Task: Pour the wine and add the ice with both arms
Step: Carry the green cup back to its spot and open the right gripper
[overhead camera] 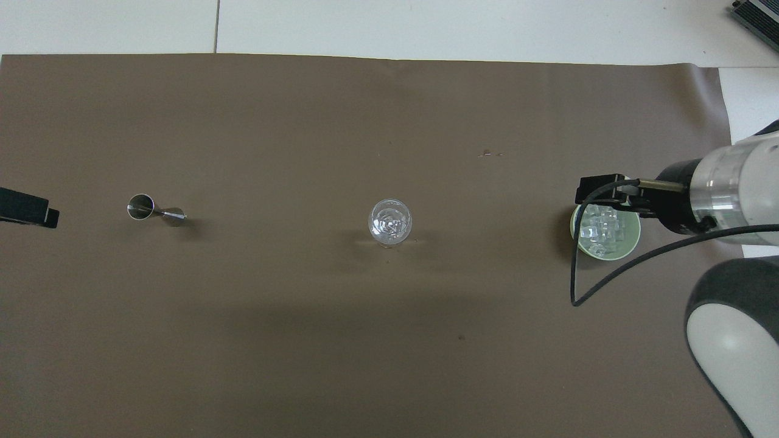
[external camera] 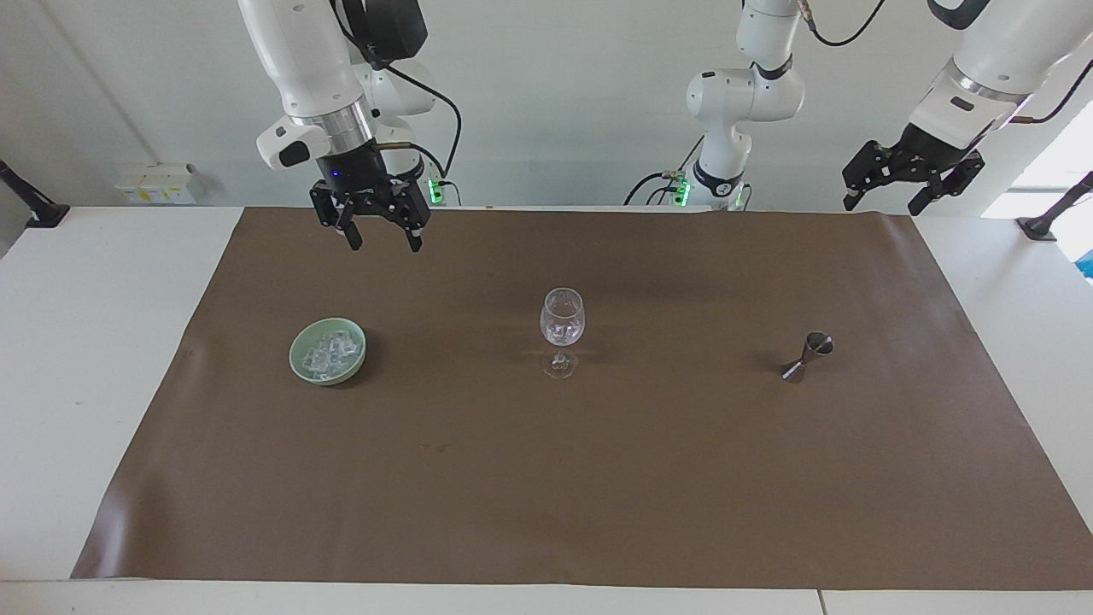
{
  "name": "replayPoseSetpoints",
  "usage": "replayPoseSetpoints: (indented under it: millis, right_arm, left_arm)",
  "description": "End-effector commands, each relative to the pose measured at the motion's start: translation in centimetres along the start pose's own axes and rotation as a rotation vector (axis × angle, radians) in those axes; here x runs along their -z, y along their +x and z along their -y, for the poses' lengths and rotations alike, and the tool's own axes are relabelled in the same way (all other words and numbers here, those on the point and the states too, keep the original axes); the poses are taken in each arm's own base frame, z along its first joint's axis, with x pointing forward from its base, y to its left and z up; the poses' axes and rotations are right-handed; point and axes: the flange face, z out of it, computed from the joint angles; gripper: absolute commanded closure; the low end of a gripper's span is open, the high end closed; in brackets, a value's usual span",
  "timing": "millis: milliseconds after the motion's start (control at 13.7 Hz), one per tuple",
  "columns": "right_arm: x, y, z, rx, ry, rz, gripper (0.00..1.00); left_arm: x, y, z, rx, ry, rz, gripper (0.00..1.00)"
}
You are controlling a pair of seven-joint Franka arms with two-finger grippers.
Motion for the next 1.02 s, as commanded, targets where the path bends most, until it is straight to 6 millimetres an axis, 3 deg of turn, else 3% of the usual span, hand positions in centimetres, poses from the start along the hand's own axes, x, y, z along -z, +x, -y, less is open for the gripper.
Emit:
replayPoseSetpoints:
  millis: [0, 218, 364, 728, 946]
  right_arm:
    - [1.3, 0.0, -2.8, -0.011, -0.019, 0.015, 0.00]
    - [4.7, 0.6, -5.8, 0.047, -0.050, 0.051, 0.00]
    - [5.6, 1.3, -6.3, 0.078, -0.076, 0.064, 0.00]
    - [4.6, 2.5, -7.3, 0.095, -0.126, 0.079, 0.00]
    - [3.5, 1.5, -7.7, 0.097, -0.121, 0.085, 0.00]
  left_arm:
    - [0.2, -0.7, 0.1, 0.010, 0.017, -0.022, 0.00]
    - [0.5, -1.4, 0.4, 0.016, 0.015, -0.019, 0.00]
    - [0.3, -1.9, 0.2, 0.014, 0.012, -0.021, 0.00]
    - [-0.6, -0.9, 0.1, 0.002, 0.017, -0.056, 0.00]
    - [-0.7, -0.7, -0.6, -0.002, 0.017, -0.060, 0.00]
